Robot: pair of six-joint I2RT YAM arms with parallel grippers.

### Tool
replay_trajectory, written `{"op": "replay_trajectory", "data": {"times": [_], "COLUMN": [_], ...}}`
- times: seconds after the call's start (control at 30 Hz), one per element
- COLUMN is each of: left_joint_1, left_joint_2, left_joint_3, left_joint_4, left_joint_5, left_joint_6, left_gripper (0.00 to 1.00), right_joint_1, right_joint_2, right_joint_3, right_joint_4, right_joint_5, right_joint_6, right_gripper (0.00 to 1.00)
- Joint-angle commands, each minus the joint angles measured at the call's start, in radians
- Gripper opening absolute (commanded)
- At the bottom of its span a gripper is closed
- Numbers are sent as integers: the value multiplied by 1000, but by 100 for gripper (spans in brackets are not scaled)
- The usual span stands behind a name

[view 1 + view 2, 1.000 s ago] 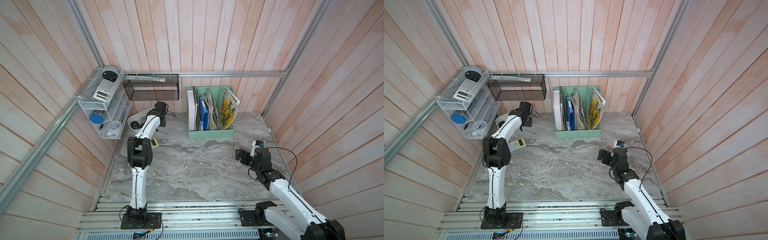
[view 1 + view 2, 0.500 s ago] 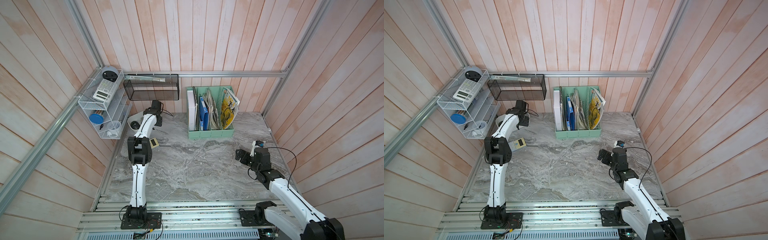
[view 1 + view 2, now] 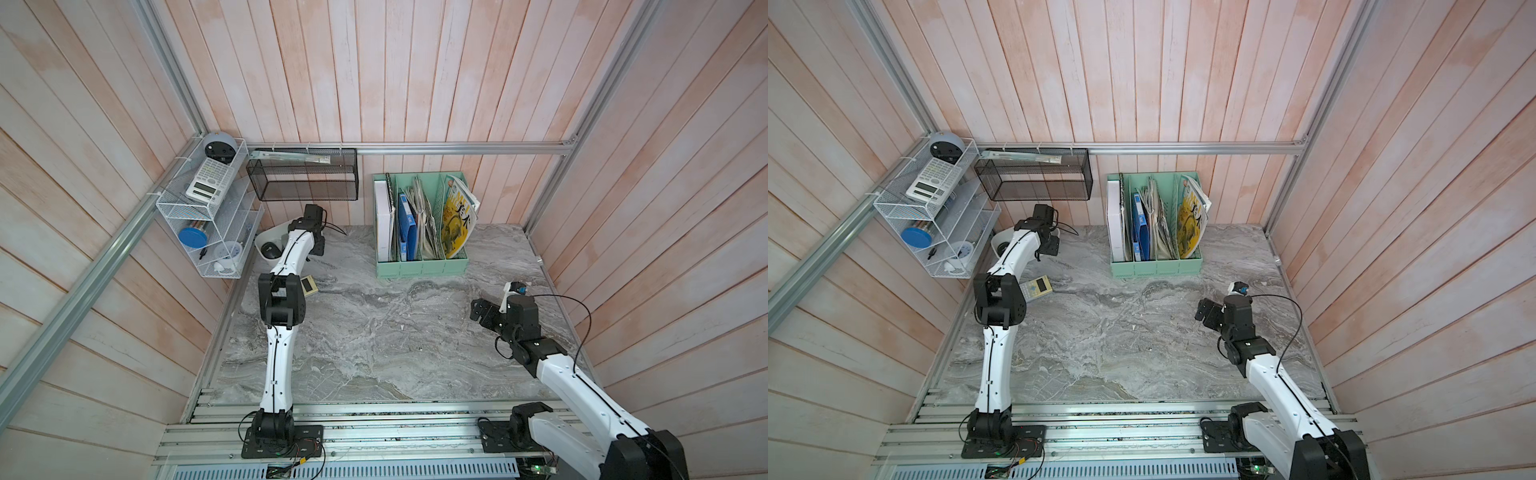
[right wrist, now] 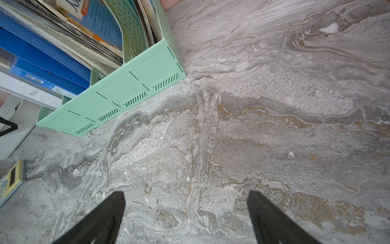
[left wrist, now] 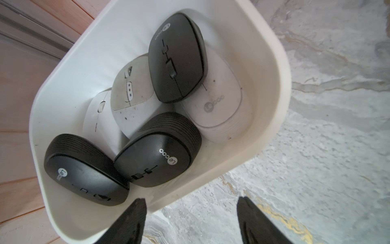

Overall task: Take out the mouse from the storage box
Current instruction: Move the storage box to the center of the board.

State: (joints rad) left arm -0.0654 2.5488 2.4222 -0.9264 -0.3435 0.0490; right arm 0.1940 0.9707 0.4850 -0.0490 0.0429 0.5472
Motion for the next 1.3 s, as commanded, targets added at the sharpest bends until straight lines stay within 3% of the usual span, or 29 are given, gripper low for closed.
{"op": "replay_trajectory", "data": {"times": [0.0, 0.33, 0.43, 0.63, 1.27], "left_joint_1": [23, 42, 42, 34, -108], "left_joint_2": [33, 64, 72, 82, 70], "left_joint_3": [28, 30, 34, 38, 39], "left_joint_4": [12, 35, 34, 29, 58], "left_joint_5": [26, 51, 62, 72, 31], "left_joint_6": [-1, -5, -8, -15, 17], "left_gripper": [74, 73, 65, 38, 8], "right_joint_1": [6, 5, 6, 6, 5], "right_joint_2": [-9, 0, 2, 11, -6], "right_joint_3": [-11, -10, -10, -6, -7], "right_joint_4": [9, 9, 10, 6, -2], "right_joint_5": [16, 21, 22, 26, 40], "right_joint_6": [3, 2, 2, 1, 2], "right_gripper": [98, 98, 98, 97, 98]}}
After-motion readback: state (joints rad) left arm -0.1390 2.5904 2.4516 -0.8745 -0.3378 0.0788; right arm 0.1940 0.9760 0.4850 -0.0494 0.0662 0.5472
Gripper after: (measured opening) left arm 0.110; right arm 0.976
